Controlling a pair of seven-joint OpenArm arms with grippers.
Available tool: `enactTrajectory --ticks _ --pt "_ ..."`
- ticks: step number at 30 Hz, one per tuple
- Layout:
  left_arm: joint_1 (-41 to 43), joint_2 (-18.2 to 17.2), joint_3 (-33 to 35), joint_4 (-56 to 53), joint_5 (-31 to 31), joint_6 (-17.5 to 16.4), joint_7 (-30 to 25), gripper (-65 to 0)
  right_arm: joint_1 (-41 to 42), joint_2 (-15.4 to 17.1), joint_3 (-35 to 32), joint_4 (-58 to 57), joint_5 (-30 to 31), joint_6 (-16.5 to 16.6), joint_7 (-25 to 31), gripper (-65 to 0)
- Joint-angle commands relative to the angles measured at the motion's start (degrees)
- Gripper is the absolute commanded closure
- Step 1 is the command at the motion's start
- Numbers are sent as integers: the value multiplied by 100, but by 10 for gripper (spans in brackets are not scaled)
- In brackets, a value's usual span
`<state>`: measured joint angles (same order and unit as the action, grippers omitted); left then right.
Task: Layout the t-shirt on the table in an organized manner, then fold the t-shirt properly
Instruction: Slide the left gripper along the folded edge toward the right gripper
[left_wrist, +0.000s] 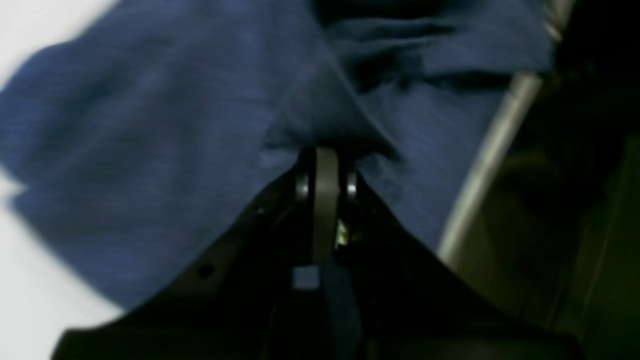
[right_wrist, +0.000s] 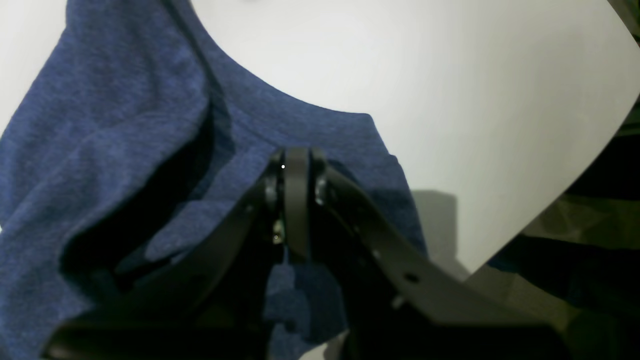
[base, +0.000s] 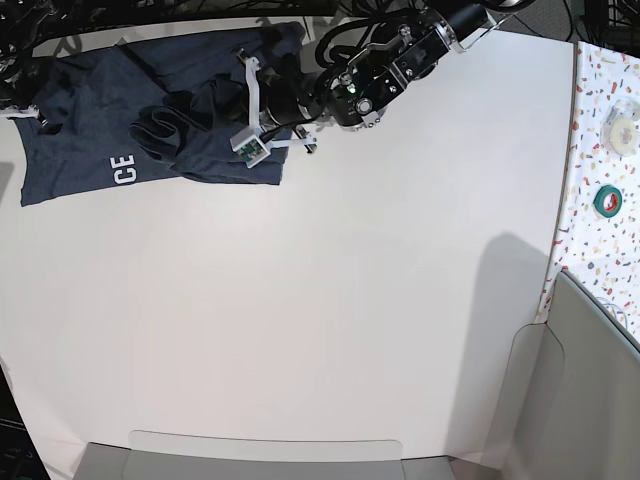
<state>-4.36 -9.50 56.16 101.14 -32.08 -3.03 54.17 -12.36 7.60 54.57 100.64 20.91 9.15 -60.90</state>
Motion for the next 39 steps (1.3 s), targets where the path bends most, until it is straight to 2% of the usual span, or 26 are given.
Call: enactTrajectory --ticks 1,5,8,10,12,17,21,23,27,28,35,39 --pt "-175 40 111 185 -50 -141 29 0 18 106 16 77 32 22 99 0" --pt "-368 40 498 492 -58 -774 381 0 98 115 16 -143 32 92 99 0" --pt "-368 40 516 800 -58 -1310 548 0 98 124 16 -319 32 461 99 0" --pt "-368 22 507 1002 -58 -1478 565 0 106 124 16 -407 32 611 99 0" --pt "-368 5 401 1187 -50 -1478 512 0 106 133 16 -433 32 628 99 0" --pt "-184 13 -601 1266 -32 -1469 495 0 106 124 16 -398 32 637 99 0" --pt "80 -22 -1111 1266 -23 -1469 495 -6 106 142 25 -398 32 637 99 0" --pt "115 -206 -1111 1275 -23 -1469 548 -53 106 150 25 -398 32 637 99 0" --pt "247 -479 -935 1459 -32 -1460 504 -211 106 159 25 -398 32 637 99 0" --pt "326 -532 -908 1530 -32 -1460 504 -224 106 159 25 -398 32 637 99 0" --pt "405 -576 -873 1582 -23 -1460 495 -216 106 142 25 -398 32 637 99 0" --pt "361 -567 -530 1574 65 -1451 425 -216 98 133 25 -398 32 637 99 0"
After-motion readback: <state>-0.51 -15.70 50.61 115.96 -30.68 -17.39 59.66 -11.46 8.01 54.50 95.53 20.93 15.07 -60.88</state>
